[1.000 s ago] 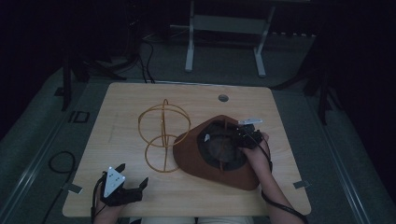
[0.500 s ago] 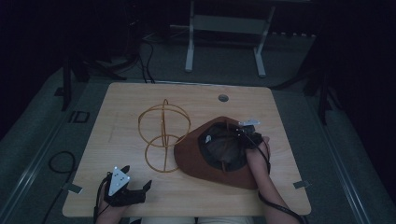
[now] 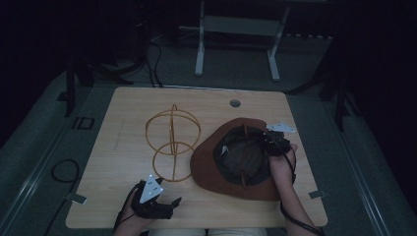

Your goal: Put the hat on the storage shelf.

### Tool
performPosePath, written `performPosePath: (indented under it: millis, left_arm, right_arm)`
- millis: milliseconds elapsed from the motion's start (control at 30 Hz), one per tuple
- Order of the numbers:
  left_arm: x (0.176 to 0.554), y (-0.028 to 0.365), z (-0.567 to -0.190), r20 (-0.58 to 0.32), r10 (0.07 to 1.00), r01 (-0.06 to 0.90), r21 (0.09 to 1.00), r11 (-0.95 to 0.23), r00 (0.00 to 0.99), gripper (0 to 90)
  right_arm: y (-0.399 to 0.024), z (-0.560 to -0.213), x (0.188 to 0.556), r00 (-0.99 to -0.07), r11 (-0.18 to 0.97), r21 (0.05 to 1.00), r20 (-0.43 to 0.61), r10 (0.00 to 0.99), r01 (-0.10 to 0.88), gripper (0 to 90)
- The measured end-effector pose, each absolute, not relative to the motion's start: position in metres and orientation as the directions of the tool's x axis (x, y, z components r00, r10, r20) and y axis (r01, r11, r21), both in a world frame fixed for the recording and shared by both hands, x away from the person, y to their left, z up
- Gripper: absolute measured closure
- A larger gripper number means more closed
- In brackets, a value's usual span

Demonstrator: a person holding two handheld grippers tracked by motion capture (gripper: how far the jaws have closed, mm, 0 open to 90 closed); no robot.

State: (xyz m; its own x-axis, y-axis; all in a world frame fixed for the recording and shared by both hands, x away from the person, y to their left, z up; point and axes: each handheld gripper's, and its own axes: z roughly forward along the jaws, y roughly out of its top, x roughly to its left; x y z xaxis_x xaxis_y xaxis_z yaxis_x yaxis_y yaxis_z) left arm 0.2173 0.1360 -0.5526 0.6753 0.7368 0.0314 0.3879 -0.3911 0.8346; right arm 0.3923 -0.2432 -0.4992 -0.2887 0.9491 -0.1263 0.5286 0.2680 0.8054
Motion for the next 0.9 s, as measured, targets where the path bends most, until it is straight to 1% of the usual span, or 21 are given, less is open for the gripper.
performPosePath:
  millis: [133,233,333,433,567,700,900]
  left_arm:
    - [0.224,0.109,-0.539,0.050,0.685,0.353,0.828,-0.436,0.727,12.0]
    - [0.231,0.092,-0.527,0.074,0.660,0.331,0.820,-0.467,0.747,13.4]
    - [0.240,0.077,-0.514,0.074,0.641,0.318,0.821,-0.474,0.764,13.4]
    - [0.247,0.062,-0.503,0.111,0.616,0.274,0.824,-0.496,0.780,14.2]
    - [0.260,0.042,-0.493,0.140,0.600,0.257,0.811,-0.526,0.788,14.2]
    - [0.273,0.020,-0.482,0.126,0.585,0.256,0.811,-0.525,0.801,14.3]
    - [0.294,-0.011,-0.470,0.118,0.593,0.263,0.815,-0.515,0.797,14.6]
  right_arm:
    - [-0.248,-0.495,0.385,-0.287,0.265,0.815,-0.127,0.949,0.515,84.4]
    - [-0.252,-0.493,0.381,-0.285,0.262,0.820,-0.127,0.950,0.509,84.3]
    - [-0.257,-0.493,0.377,-0.281,0.248,0.825,-0.113,0.953,0.508,84.3]
    - [-0.261,-0.493,0.375,-0.280,0.246,0.825,-0.111,0.954,0.509,84.3]
    - [-0.264,-0.494,0.373,-0.276,0.238,0.827,-0.105,0.955,0.509,84.3]
    - [-0.265,-0.491,0.370,-0.277,0.231,0.836,-0.100,0.956,0.498,84.3]
    - [-0.264,-0.486,0.366,-0.277,0.230,0.844,-0.102,0.955,0.484,84.3]
